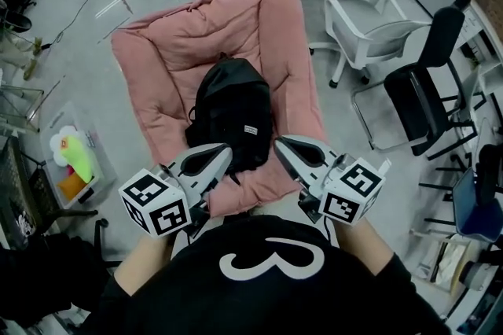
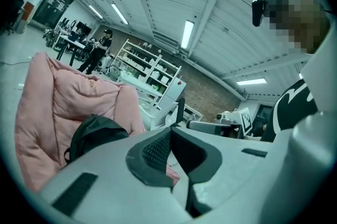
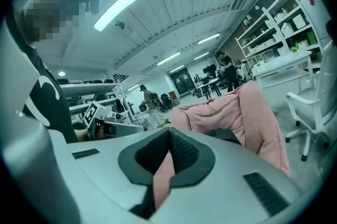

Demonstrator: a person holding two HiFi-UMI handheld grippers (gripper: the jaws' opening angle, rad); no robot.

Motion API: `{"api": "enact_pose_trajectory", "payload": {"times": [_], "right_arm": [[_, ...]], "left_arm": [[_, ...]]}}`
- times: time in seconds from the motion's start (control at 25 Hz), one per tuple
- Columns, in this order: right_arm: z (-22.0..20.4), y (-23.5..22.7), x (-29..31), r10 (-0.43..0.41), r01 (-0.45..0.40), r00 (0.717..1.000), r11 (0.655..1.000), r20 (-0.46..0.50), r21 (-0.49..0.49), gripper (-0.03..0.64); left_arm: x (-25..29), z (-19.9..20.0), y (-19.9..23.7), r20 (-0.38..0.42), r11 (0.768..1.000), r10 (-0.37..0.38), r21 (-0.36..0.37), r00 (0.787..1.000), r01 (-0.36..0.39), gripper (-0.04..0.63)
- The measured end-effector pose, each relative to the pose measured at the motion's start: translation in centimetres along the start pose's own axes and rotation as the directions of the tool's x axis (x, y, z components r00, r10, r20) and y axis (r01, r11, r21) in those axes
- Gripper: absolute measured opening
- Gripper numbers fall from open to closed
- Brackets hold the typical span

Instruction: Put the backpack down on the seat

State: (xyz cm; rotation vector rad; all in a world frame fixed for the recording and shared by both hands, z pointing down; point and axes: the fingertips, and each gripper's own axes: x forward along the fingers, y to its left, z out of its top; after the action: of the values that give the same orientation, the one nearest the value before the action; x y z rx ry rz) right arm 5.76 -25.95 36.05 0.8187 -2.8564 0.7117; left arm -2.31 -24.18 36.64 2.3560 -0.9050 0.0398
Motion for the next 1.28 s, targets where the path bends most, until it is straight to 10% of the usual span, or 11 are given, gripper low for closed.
{"api": "enact_pose_trajectory", "payload": {"times": [0.44,1.28], "right_arm": [[3.4,4.0,-1.5,0.093,-0.091,0.995,0.992,0.028,-0.084,0.003],[2.5,2.6,-2.5,0.050,-0.049,0.998,0.998,0.029,-0.049,0.003]], "left_arm": [[-1.2,4.1,-4.5,0.026,0.982,-0.015,0.187,1.000,0.009,0.006],[0.5,2.8,-4.0,-0.044,0.979,-0.013,0.202,0.999,0.022,0.006]]}}
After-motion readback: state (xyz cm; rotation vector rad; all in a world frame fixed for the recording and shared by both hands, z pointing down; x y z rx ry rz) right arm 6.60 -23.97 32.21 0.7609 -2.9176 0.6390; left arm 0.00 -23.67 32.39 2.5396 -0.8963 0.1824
